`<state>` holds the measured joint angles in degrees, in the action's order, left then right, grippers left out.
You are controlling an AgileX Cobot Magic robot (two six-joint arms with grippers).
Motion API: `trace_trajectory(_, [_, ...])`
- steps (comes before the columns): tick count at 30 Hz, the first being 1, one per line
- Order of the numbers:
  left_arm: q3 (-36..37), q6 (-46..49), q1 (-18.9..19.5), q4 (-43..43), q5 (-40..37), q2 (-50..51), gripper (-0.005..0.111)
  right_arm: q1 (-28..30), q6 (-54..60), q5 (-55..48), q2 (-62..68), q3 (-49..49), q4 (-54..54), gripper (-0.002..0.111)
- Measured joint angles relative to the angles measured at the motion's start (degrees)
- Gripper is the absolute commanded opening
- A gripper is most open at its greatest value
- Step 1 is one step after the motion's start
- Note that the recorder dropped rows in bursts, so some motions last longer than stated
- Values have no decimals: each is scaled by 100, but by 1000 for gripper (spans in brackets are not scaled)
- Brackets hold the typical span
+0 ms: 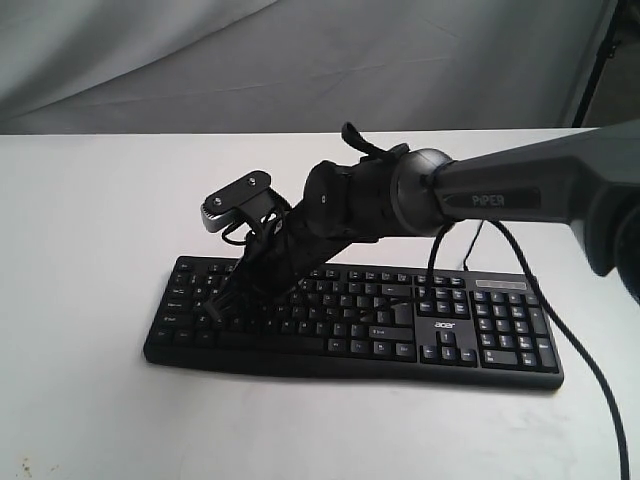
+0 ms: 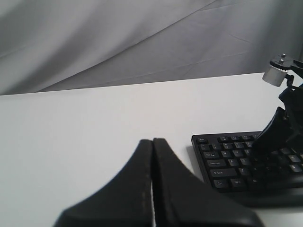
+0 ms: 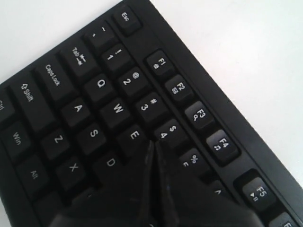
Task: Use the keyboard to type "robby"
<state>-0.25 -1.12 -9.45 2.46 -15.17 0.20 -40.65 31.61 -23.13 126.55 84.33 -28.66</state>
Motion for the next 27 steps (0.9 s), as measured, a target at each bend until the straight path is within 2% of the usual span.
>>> trace_trajectory(8, [0,0,0,0,0,0,0,12,-50,-10,-159,-24,23,0])
trace_trajectory(19, [0,0,0,0,0,0,0,517,-341,447,-1458,-1722,23,0])
trace_trajectory(27, [0,0,0,0,0,0,0,576,-349,717,-1317,-1880,11,0])
